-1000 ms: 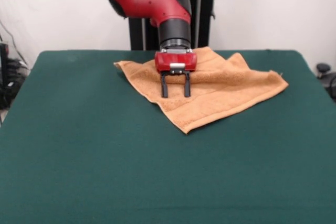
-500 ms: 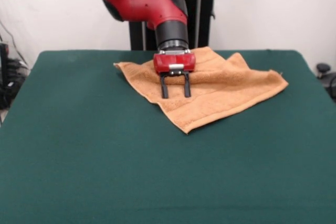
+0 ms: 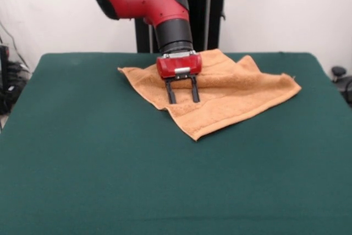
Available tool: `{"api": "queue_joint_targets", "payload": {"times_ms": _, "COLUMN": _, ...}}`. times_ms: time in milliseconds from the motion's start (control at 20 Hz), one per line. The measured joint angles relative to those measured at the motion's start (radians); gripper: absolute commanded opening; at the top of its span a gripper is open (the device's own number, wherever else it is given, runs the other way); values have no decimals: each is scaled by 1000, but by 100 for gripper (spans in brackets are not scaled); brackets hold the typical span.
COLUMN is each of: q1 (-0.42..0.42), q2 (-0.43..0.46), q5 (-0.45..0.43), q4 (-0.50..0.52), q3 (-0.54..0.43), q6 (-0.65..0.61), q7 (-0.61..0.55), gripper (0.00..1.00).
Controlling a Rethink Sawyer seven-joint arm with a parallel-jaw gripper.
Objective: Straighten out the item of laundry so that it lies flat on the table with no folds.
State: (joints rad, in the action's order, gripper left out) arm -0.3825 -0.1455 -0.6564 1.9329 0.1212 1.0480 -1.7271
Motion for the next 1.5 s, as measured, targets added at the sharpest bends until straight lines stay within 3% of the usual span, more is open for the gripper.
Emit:
{"api": "queue_joint_targets", "payload": {"times_ms": 350, "q1": -49, "q2": -53, "q5": -74, "q4": -2, "q3": -55, "q6": -128, "q7": 0, "gripper": 100}}
{"api": "queue_joint_targets", "payload": {"times_ms": 700, "q1": -161, "q2": -29, "q5": -233, "q4": -39, "q3": -125, "q6": -122, "q7": 0, "gripper": 100}}
{"api": "queue_joint_targets", "payload": {"times_ms": 950, "q1": -151, "q2": -31, "q5": -204, "q4": -31, "q3": -120, "q6": -123, "q7": 0, "gripper": 100}}
{"api": "queue_joint_targets", "payload": {"times_ms": 1500, "q1": -9, "q2": -100, "q5": -24, "q4": 14, "q3": -51, "q6": -222, "q7": 0, "gripper": 100}}
